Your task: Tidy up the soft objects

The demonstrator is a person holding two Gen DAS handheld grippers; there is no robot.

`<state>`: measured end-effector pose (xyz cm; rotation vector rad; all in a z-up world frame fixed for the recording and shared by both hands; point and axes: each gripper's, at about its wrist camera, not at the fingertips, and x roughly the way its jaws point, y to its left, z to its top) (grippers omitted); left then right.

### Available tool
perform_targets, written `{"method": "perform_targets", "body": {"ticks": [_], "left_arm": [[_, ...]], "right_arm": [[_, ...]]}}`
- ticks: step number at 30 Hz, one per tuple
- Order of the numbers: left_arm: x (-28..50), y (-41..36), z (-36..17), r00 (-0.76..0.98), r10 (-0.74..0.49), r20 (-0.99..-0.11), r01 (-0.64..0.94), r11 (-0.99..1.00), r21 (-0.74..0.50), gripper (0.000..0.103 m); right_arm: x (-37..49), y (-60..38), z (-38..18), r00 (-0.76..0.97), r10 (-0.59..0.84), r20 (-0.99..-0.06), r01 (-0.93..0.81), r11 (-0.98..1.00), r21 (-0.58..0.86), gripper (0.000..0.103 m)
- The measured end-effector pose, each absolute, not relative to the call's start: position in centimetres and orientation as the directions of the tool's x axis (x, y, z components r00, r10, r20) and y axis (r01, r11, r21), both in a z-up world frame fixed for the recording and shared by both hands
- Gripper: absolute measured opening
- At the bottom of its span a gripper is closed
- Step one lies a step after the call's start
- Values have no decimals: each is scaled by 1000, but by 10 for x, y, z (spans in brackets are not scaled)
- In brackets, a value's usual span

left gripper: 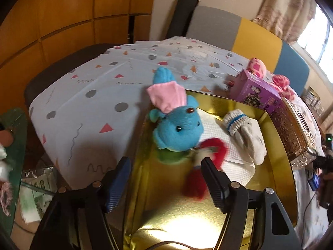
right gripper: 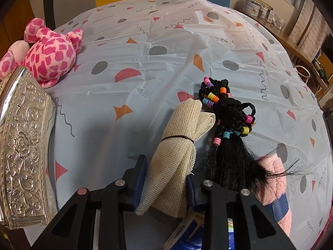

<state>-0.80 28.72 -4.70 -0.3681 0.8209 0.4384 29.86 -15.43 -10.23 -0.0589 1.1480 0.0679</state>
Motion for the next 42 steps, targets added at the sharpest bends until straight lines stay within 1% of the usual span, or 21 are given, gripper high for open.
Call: {"method": "perform_targets", "body": {"ticks": [1,3,5,9,15,19,24,27,33,36,38,39,42], "left_arm": [[-11,288,-45,605,229,-762,-512,845,-153,72],[-13,287,-41,612,221,-759,-509,845,-165,72],[-14,286,-37,618,211,-757,-504,846,-176,74],[-12,278,-33,632,182,-753,-480,855,-197,75],[-8,251,-28,652,153,-743,-398,903,-164,77],[-6,238,-29,657,114,-745,-358,917,-175,77],[-8,230,-29,660,85,-746,-335,923,-191,77],[-12,230,-29,664,75,-744,-330,922,-202,77],[-13,234,-32,662,66,-746,-338,915,-220,78],[-13,233,-32,666,58,-744,-331,917,-225,78],[-12,231,-33,664,52,-746,-325,919,-225,78],[-12,230,-33,663,51,-747,-324,919,-225,78],[-11,226,-35,658,46,-752,-318,922,-222,79]], "right_arm": [[299,-153,-102,409,23,-912,-83,996,-12,27],[299,-152,-100,406,23,-913,-80,997,-10,19],[300,-150,-97,403,37,-915,-78,997,7,15],[301,-149,-83,421,91,-903,-81,995,62,15],[305,-144,-57,453,116,-884,-95,992,82,15],[314,-133,-35,485,111,-868,-102,992,70,15],[327,-105,-8,521,130,-843,-162,985,52,15],[329,-86,0,508,162,-846,-222,974,53,15],[320,-97,-20,388,260,-884,-209,959,191,16],[310,-116,-33,366,220,-904,-161,972,172,17],[308,-133,-45,324,218,-920,-119,975,189,18],[306,-141,-49,314,220,-924,-107,975,195,20],[301,-161,-57,296,197,-935,-68,980,185,20]]}}
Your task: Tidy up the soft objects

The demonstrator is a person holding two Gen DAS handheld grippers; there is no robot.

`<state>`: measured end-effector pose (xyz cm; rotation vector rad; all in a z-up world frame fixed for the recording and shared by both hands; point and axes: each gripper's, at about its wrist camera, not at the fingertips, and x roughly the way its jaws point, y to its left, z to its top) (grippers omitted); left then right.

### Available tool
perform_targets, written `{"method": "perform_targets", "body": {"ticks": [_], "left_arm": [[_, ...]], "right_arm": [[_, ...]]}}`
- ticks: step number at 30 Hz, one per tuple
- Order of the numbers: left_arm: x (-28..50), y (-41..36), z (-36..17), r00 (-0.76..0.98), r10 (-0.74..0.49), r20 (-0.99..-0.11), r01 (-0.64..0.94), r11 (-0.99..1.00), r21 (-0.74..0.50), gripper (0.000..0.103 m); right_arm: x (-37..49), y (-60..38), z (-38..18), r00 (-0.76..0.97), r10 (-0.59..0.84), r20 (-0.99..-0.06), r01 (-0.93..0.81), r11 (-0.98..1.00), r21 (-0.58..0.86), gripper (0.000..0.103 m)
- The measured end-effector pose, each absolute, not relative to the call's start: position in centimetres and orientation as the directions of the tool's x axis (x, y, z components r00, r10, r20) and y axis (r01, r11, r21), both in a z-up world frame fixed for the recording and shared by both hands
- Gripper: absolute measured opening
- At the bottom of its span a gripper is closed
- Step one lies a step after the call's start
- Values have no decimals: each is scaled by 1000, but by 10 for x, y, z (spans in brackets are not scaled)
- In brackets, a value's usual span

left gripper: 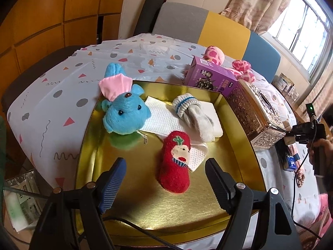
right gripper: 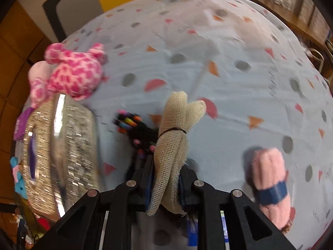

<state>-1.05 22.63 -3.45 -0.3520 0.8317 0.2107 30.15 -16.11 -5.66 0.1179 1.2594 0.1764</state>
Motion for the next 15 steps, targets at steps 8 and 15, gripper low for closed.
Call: {"method": "perform_targets", "body": {"ticks": [8,15], "left_arm": [[-7,218,-38,648,25,-761,-297,929,-223,79],[-9,214,-36,651,17,-759,-285,932,-224,79]], "right_arm": [[281,-195,-43,289,253,-923,-60,967,246,30],[276,-213,-54,233,250,-940,-33,968,250,44]]}}
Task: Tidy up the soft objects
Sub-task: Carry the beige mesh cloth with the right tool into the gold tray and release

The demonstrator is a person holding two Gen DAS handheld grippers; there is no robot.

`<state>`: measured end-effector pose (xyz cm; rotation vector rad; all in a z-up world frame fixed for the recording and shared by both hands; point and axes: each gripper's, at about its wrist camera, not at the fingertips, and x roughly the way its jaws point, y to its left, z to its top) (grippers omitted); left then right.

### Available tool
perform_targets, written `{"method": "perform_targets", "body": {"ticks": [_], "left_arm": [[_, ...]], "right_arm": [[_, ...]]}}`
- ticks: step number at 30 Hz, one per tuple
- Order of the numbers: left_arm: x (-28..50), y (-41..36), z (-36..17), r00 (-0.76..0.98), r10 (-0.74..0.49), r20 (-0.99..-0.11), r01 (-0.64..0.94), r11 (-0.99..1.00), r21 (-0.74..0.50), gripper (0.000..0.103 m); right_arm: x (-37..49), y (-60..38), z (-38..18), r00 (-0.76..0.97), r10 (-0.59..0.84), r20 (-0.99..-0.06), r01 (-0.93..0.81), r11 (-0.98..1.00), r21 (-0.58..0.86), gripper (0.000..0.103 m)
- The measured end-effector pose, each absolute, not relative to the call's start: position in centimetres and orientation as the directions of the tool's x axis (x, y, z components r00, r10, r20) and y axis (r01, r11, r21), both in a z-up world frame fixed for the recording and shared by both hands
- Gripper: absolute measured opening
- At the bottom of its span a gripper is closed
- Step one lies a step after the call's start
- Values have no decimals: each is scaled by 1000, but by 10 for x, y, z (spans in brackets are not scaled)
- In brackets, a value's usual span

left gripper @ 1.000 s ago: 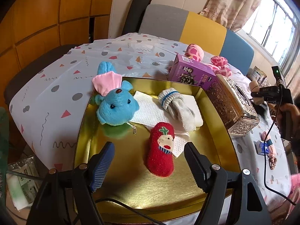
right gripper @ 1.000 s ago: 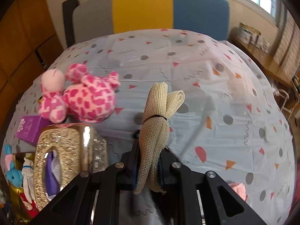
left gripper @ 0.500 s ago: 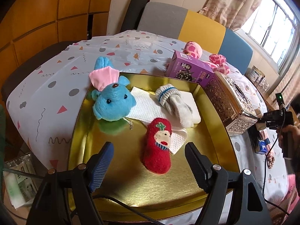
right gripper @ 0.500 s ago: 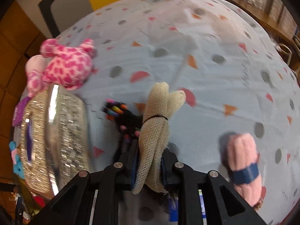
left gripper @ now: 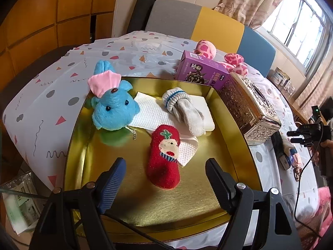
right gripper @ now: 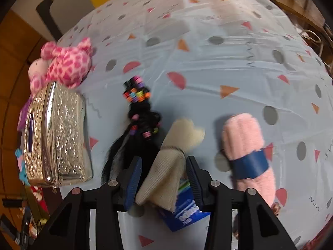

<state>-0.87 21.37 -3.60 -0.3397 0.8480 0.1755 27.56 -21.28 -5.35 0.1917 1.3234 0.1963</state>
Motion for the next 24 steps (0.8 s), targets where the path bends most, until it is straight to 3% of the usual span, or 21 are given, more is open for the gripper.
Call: {"method": "perform_targets", "body": {"ticks": [4,11,13,14,24], "left_arm": [[-7,211,-38,645,13,-764,-284,932,-224,79],[-7,203,-39,639,0,-769,-264,939,-220,79],[-8,202,-38,642,-1,-767,-260,940,-219,79],[-9,203,-37,645,-2,-764,-258,941,-220,79],[-13,208,-39,650,-16,-760,-266,932,-247,79]], "right_arm": [[281,-229,-40,305,267,-914,39,956,292,54],[293,-214,-75,205,139,-969,112,980,164,54],[295,-213,-89,187,125,-974,134,979,151,49],[295,-211,-93,183,111,-977,133,982,136,29],[287,-230,-25,401,42,-915,145,984,108,28]]}}
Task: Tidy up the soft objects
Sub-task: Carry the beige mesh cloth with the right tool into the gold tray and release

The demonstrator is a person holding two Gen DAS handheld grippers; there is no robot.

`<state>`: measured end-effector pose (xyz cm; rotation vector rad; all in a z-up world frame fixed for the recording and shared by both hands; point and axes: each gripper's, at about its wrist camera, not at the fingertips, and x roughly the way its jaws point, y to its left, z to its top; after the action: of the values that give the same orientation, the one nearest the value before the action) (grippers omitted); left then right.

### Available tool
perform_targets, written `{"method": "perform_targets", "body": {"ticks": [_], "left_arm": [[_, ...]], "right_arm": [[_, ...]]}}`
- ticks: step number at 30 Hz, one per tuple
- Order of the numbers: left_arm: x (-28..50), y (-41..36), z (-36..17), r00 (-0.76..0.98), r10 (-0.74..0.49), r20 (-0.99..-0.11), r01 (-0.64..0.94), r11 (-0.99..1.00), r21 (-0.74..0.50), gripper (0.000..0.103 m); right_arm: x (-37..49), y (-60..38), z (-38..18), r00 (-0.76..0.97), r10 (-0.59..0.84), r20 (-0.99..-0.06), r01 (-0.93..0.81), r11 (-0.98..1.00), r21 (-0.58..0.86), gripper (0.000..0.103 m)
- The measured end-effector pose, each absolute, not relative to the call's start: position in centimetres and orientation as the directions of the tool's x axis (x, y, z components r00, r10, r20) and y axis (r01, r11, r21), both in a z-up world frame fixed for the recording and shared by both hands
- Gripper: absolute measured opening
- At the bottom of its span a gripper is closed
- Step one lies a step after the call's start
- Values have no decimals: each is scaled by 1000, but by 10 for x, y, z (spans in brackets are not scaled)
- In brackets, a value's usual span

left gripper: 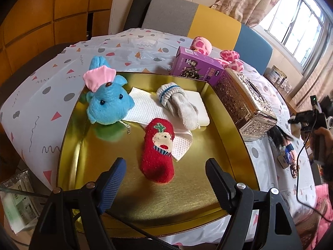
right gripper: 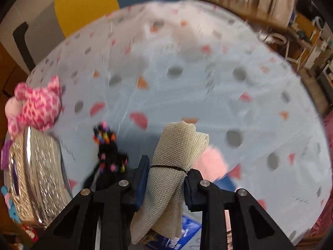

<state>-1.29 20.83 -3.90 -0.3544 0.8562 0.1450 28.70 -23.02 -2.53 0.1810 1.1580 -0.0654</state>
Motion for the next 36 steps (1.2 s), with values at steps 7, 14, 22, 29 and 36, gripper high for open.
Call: {"method": "perform_targets", "body": {"ticks": [7,14,22,29,36], "left_arm": [[-18,219,-34,669,-5,-743,-286,922,-263,79],[-29,234,-32,674,20,-738,-321,908,-269,79],[-41,251,-34,673,54,-738,-369,889,-272,79],[-48,260,-30,679,77,-730,-393,878,-272,79],[-54,269,-33,670,99,-736,-421,867,-267,80]], "right_arm": [[315,-193,23,507,76,-859,84,987,137,28],[329,-77,61,576,151,-804,-132,987,91,28],[318,43,80,539,336,-773,-375,917,137,28],[255,122,68,386,484,-785,-625,763,164,28],[179,144,19,229,467,-854,-723,669,172,28]]}}
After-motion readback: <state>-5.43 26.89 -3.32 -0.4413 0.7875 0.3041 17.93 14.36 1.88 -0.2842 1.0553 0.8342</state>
